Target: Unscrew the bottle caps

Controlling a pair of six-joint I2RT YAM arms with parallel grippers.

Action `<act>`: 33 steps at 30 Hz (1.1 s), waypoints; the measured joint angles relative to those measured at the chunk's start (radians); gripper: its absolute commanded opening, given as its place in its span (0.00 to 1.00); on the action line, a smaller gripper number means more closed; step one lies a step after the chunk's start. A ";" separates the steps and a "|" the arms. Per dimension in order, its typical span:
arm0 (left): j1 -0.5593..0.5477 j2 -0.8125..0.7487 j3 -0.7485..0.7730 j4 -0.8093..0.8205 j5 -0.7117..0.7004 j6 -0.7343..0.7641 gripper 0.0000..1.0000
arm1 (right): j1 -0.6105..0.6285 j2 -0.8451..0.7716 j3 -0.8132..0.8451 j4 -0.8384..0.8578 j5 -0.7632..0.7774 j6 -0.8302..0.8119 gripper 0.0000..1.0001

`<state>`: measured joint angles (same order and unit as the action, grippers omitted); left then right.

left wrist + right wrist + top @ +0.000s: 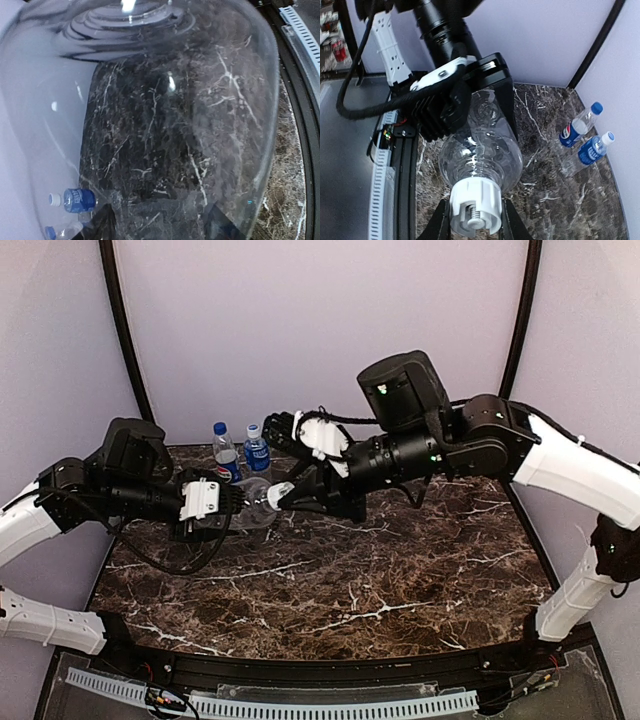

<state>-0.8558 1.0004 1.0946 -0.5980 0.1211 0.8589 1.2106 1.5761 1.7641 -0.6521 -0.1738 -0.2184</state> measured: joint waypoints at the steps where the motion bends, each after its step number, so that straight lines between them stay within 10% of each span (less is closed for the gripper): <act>1: 0.000 0.000 0.005 -0.029 0.034 0.005 0.27 | 0.024 -0.011 -0.015 0.000 0.018 -0.082 0.00; 18: -0.004 0.022 0.029 -0.214 0.196 0.051 0.26 | 0.292 -0.130 -0.379 0.362 0.501 -1.353 0.00; 33: -0.003 0.019 0.036 -0.201 0.207 0.081 0.24 | 0.298 -0.140 -0.342 0.300 0.471 -1.616 0.00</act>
<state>-0.8593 1.0191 1.1309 -0.7986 0.3283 0.9398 1.5082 1.4361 1.4223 -0.3519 0.2970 -1.8347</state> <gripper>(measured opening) 0.595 0.254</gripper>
